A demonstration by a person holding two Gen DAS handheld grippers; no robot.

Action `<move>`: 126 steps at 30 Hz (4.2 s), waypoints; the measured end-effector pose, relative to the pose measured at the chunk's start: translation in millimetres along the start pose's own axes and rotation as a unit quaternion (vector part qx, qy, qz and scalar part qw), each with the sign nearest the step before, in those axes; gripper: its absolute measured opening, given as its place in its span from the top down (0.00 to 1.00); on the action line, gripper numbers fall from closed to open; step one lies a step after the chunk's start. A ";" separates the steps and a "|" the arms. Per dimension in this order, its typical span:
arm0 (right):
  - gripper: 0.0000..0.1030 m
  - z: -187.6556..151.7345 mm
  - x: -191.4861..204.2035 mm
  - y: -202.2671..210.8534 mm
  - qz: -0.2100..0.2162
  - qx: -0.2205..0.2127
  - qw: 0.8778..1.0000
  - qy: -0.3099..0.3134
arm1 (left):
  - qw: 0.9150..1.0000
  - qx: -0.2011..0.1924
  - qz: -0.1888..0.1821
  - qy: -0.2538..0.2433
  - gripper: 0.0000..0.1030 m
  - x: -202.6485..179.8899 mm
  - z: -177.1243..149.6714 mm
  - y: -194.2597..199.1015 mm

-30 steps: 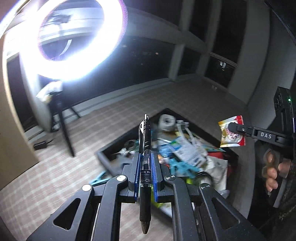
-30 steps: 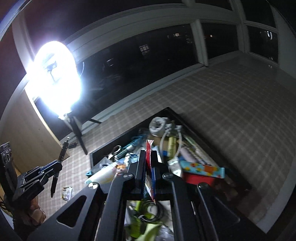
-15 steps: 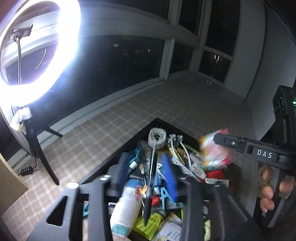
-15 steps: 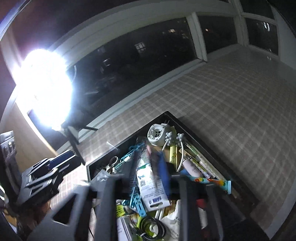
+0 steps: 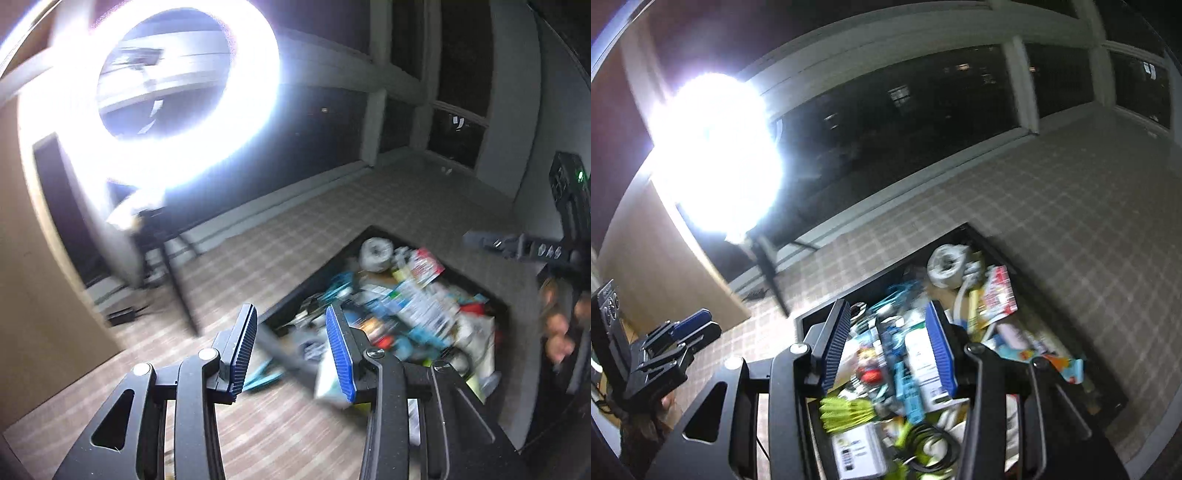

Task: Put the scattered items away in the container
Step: 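Move both grippers back from the tray to the last items, then grasp teal clothespin with right gripper while left gripper grasps snack packet, then carry clothespin and snack packet over black tray and open both grippers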

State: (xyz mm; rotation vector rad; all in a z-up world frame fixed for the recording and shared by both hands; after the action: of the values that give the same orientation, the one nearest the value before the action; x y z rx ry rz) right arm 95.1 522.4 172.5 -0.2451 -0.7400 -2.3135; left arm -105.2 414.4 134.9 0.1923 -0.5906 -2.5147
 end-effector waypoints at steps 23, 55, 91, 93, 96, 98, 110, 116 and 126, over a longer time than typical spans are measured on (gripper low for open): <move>0.59 -196.6 179.0 -99.8 0.068 0.197 0.977 0.053 | 0.990 0.106 0.065 0.065 0.64 120.4 -169.7 59.7; 0.52 -191.6 203.4 -187.9 -0.017 0.142 0.986 0.084 | 0.991 0.101 0.051 0.075 0.52 117.9 -195.8 4.6; 0.68 -187.5 226.6 -200.6 0.214 0.339 0.739 0.542 | 0.984 0.116 0.029 0.131 0.47 120.1 -184.0 17.0; 0.65 -192.1 224.3 -205.0 0.218 0.349 0.723 0.556 | 0.984 0.128 0.033 0.121 0.45 118.3 -183.5 10.7; 0.64 -195.0 219.8 -211.6 0.220 0.361 0.713 0.560 | 0.980 0.158 0.039 0.118 0.38 121.3 -189.5 3.4; 0.64 -196.5 213.8 -215.9 0.218 0.370 0.708 0.561 | 0.976 0.177 0.038 0.119 0.38 122.2 -193.4 -1.7; 0.83 -185.1 219.1 -214.1 0.252 0.377 0.744 0.491 | 0.971 0.201 0.055 0.115 0.90 131.8 -197.6 6.9; 0.83 -179.2 232.6 -209.5 0.261 0.359 0.757 0.480 | 0.968 0.180 0.063 0.161 0.94 140.0 -195.5 22.2; 0.83 -112.7 242.7 -191.8 0.266 0.291 0.833 0.389 | 0.976 0.117 0.092 0.159 0.95 144.7 -142.4 46.0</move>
State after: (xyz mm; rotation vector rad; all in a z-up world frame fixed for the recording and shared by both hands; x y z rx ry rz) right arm -210.5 438.3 83.4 0.6591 -0.7643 -1.3653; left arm -169.0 248.7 26.3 0.5872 -0.7322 -2.1718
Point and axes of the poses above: each gripper's, at about its wrist camera, not at the fingertips, and y roughly against the way its jaws point, x to its left, z to its top, the point moved 8 cm from there along -y, roughly the way its jaws point, and after that the axes turned 15 degrees about -x, right-handed, at the moved point
